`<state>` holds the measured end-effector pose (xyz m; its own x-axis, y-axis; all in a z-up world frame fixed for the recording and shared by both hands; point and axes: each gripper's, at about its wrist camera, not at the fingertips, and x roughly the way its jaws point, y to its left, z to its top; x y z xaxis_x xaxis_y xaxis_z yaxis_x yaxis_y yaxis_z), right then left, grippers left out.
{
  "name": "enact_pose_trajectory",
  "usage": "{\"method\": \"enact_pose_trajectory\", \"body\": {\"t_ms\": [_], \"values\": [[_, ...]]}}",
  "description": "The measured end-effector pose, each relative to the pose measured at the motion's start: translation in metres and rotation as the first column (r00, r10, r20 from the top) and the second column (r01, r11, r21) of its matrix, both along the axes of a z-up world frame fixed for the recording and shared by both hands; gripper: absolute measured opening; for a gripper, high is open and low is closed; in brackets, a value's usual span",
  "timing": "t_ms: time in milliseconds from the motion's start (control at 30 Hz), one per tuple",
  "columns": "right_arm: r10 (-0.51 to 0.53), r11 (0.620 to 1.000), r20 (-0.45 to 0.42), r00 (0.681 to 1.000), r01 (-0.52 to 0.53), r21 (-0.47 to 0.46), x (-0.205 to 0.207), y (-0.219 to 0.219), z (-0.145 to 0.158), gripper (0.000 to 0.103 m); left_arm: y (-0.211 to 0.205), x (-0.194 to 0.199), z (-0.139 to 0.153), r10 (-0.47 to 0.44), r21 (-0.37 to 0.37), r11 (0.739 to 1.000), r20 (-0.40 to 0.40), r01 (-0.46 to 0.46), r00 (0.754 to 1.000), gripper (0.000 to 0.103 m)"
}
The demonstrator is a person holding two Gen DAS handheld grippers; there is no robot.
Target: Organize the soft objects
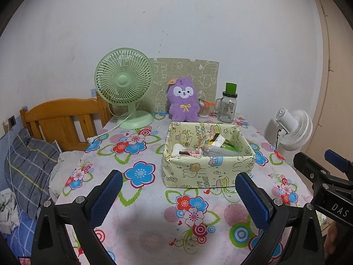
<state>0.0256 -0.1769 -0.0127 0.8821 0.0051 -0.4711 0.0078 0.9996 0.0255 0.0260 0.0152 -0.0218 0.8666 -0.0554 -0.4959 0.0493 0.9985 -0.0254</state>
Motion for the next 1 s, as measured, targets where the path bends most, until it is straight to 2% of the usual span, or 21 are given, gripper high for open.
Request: {"method": "enact_pose_trajectory", "body": {"t_ms": [1000], "values": [[0.01, 1.0, 0.025, 1.0, -0.011, 0.026, -0.0047, 0.0027, 0.0053, 0.102, -0.0037, -0.0022, 0.0021, 0.001, 0.007, 1.0, 0.009, -0.001, 1.0, 0.103]]}}
